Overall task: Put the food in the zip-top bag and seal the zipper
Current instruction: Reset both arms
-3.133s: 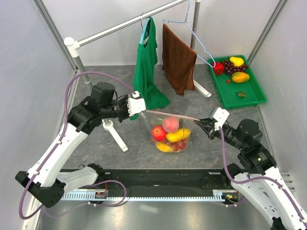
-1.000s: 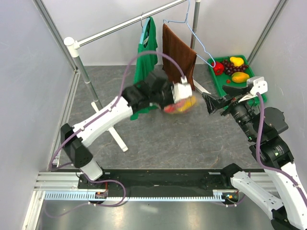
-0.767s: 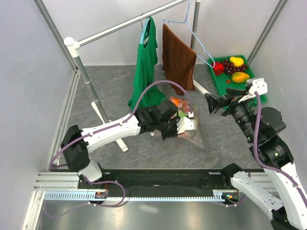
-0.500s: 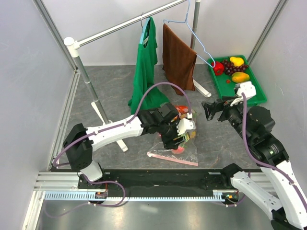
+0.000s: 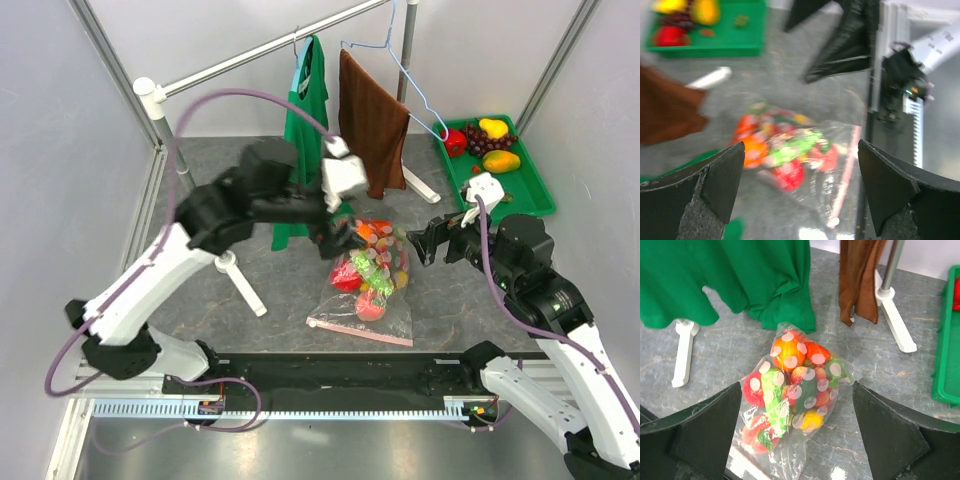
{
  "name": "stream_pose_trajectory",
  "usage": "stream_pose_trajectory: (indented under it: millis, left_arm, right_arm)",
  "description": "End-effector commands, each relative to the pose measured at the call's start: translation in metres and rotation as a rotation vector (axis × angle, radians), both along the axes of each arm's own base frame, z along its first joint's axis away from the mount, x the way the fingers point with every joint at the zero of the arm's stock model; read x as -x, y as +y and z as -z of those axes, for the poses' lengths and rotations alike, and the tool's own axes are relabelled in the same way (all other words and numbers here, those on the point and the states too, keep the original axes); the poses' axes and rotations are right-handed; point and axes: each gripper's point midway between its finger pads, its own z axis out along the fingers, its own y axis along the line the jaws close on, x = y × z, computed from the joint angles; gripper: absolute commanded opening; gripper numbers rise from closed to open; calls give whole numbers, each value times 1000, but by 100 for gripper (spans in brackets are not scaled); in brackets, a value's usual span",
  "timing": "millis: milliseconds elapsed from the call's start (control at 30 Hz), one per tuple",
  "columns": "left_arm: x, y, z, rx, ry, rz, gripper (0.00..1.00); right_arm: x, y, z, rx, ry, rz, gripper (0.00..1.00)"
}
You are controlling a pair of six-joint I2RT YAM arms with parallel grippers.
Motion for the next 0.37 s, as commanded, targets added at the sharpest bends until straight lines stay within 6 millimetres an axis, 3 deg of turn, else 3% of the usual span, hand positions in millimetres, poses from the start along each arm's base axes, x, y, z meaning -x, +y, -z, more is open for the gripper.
stream_pose_trajectory:
  millis: [0, 33, 167, 233, 333]
  left_arm:
    - [-24, 50, -15, 2, -10, -145, 100]
    - [-31, 66, -17, 15, -3, -197, 100]
    - [-34, 95, -12, 39, -2, -257, 100]
    - [-35, 103, 2, 19, 23, -281, 100]
    - [-30, 111, 7, 18, 19, -297, 100]
  right_arm:
    - [1, 6, -14, 27, -46, -66, 98]
    - [0, 7, -13, 31, -44, -68, 98]
    - [-2, 7, -9, 34, -28, -71, 98]
    - [-4, 8, -6, 38, -17, -78, 98]
    - [-8, 9, -8, 44, -25, -82, 98]
